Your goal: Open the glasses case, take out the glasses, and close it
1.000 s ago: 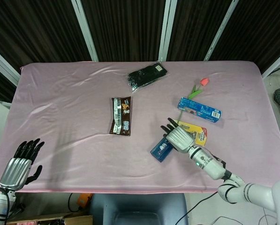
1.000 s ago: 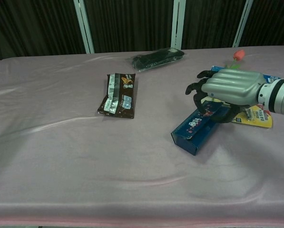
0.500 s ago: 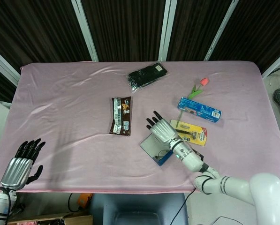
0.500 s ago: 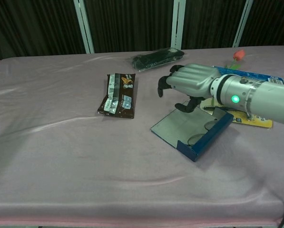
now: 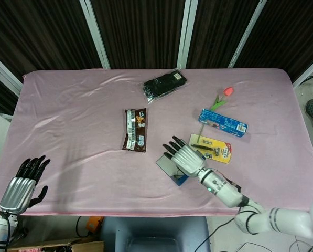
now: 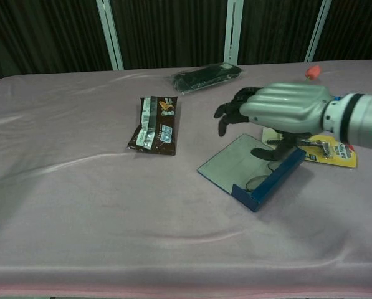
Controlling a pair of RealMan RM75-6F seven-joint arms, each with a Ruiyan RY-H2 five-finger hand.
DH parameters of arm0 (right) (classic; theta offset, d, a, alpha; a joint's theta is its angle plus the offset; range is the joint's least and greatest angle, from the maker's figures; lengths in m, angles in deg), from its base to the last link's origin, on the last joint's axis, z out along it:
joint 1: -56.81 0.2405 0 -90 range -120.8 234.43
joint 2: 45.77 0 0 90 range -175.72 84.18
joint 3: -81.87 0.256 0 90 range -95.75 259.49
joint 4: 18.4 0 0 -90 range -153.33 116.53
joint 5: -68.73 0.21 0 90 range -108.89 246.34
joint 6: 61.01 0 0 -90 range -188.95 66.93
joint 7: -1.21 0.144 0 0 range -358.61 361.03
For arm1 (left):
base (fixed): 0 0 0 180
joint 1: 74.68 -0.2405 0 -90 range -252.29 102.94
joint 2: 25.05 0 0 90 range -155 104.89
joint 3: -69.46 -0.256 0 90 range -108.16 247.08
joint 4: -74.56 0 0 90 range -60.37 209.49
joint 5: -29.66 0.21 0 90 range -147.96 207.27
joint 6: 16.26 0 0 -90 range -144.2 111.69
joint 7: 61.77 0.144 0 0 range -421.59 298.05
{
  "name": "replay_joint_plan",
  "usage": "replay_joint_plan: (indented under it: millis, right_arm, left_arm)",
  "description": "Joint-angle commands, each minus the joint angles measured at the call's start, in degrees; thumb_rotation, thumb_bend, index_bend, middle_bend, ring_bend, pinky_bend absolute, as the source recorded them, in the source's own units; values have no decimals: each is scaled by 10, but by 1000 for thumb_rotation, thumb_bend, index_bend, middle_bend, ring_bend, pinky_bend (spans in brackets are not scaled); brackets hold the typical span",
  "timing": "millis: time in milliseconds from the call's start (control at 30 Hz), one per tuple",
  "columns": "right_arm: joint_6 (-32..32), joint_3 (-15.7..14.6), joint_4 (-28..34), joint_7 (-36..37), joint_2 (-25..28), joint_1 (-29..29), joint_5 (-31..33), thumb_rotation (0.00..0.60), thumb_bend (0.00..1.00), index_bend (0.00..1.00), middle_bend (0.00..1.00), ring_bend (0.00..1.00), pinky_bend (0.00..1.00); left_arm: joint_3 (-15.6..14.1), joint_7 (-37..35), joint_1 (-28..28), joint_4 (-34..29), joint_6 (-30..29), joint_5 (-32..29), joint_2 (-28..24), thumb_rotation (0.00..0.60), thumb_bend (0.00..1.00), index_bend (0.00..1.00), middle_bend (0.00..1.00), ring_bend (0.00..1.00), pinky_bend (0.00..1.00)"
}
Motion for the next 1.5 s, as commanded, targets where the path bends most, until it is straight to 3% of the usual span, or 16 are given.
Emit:
replay_joint_plan:
  millis: [33,667,1133,1500]
  right_arm:
    - [3,-29,26,7,31,-17,-15,600,554,404,192,142,0]
    - [42,-56,16,17,12,-18,-30,600,554,432,189,140,0]
    - [6,-123,55,23,45,-46,-138,600,554,451,188,141,0]
    - [-58,-177,34,82,97,-94,-208,600,554,456,188,141,0]
  left_arm:
    - [0,1,0,0,1,0,0,600,414,0,0,0,0]
    - [0,-11,0,1,-3,3,-2,600,414,0,0,0,0]
    - [-1,1,0,-1,-1,4,1,600,413,0,0,0,0]
    - [-2,18,1,-1,2,4,8,600,413,0,0,0,0]
